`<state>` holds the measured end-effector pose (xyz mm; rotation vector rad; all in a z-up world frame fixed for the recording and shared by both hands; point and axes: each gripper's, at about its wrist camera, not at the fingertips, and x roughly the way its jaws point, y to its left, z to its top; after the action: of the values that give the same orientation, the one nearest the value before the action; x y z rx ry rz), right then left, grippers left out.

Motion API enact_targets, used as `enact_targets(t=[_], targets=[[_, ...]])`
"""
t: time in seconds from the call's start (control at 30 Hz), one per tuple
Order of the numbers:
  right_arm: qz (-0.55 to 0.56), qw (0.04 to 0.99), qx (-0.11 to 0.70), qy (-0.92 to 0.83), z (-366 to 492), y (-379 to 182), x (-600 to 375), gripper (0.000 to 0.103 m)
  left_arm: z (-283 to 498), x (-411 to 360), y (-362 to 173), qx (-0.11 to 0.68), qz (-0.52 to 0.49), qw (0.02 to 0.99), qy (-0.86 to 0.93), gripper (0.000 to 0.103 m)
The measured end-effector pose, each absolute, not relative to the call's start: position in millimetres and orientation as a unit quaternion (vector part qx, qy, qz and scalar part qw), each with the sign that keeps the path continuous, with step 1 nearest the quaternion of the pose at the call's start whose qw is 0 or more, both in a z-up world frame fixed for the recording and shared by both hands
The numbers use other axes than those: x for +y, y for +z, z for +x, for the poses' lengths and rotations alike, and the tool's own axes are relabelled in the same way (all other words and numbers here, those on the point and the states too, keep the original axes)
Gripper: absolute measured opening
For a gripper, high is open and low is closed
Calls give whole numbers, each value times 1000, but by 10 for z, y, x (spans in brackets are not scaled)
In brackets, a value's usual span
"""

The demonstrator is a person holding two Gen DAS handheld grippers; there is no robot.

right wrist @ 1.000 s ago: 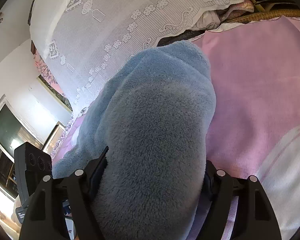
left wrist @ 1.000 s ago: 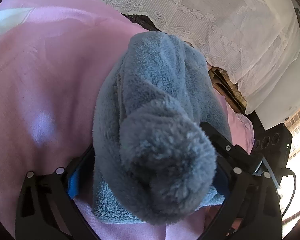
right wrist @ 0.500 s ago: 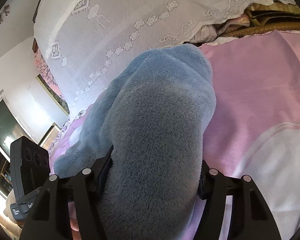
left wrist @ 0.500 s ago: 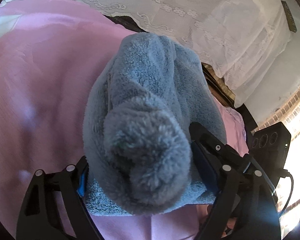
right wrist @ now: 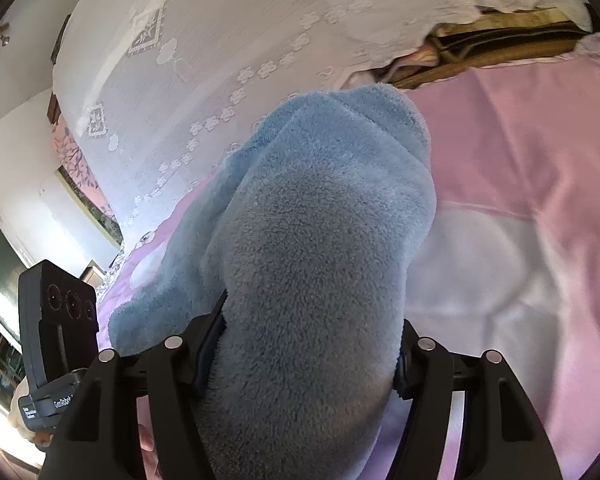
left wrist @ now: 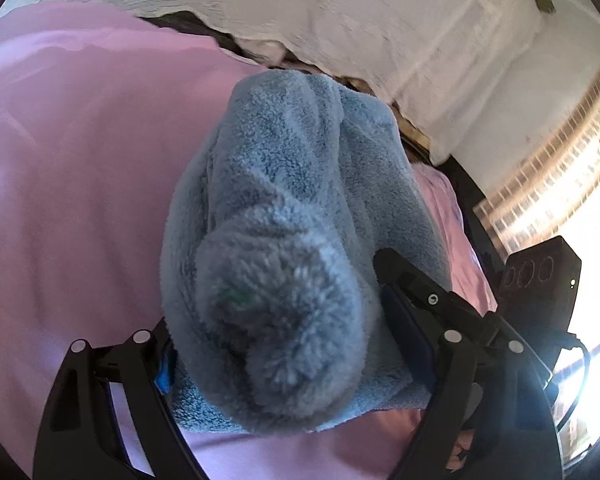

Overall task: Fold small clothes
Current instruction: 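Lift the bundle with both tools and carry it toward the checked curtain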

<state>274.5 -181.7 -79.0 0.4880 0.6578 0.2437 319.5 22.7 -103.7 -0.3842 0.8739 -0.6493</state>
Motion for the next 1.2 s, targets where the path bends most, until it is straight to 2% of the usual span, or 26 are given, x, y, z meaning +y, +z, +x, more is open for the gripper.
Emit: enact_targets(t=[0.77,1.2], targets=[[245,924,291,39,1110,-505,-2760,65,1995,-894,-773,393,-99,822,-400,82],[248,941,214,-88,-9,185,-4102,65,1468,-2544,-163,362,-56,765,-529,82]])
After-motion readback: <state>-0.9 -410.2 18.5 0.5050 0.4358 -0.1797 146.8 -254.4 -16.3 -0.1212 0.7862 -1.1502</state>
